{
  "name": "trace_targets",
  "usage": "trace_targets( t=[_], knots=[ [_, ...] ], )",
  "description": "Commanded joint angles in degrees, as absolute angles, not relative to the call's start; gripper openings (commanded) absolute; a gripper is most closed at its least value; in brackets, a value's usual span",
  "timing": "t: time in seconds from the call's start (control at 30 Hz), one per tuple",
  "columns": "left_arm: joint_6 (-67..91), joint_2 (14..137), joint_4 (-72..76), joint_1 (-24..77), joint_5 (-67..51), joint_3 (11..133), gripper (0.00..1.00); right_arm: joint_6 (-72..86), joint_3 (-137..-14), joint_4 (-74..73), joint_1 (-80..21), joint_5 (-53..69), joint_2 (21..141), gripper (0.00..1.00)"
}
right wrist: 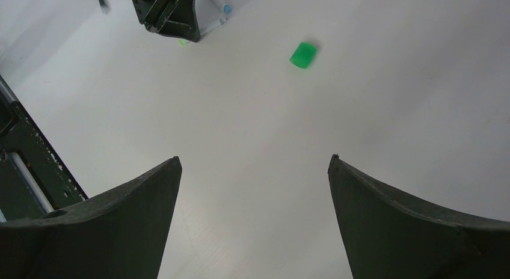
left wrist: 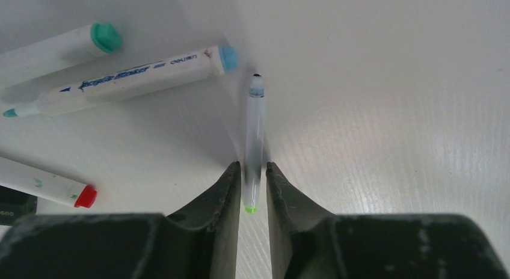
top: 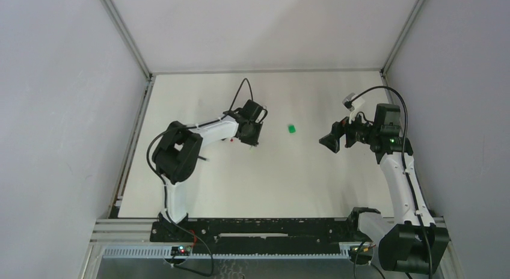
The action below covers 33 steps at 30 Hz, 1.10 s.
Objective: Insert the pens into the pen caps
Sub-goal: Pick up the pen from the center of the board.
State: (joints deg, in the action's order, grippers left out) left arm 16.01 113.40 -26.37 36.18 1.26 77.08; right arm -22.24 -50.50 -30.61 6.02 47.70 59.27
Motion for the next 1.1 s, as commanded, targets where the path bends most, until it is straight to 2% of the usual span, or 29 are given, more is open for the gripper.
trace_targets(
  t=[0.0, 0.27, 0.53, 0.67, 0.77, 0.93, 1.07],
  knots=[
    [15.21, 113.99, -27.79, 37.52, 1.33, 77.51, 0.24, -22.75, -51.15, -28.92, 6.02, 48.60, 57.82, 1.00],
    [14.11, 112.34, -27.77, 39.34, 2.08, 74.17, 0.01, -22.33, -51.42, -29.35, 5.89, 49.97, 56.73, 1.00],
    [15.61, 98.92, -14.81, 42.23, -1.23, 60.85, 0.00, -21.61, -51.28, -29.73, 3.67, 54.12, 57.78, 0.99],
    [19.45, 90.88, -2.91, 42.89, -5.73, 52.42, 0.00, -21.69, -50.99, -29.79, 1.64, 57.47, 58.72, 0.92],
    [22.30, 84.97, 5.31, 44.13, -7.10, 47.95, 0.00, -20.68, -50.37, -28.50, 0.59, 60.20, 58.87, 0.91],
    [25.61, 78.89, 19.16, 46.94, -8.26, 43.25, 0.00, -13.20, -47.43, -21.81, 0.15, 67.00, 58.14, 0.90],
    [31.76, 77.18, 31.67, 48.33, -8.96, 39.97, 0.00, 0.27, -42.26, -7.34, 0.18, 70.87, 57.16, 0.89]
  ],
)
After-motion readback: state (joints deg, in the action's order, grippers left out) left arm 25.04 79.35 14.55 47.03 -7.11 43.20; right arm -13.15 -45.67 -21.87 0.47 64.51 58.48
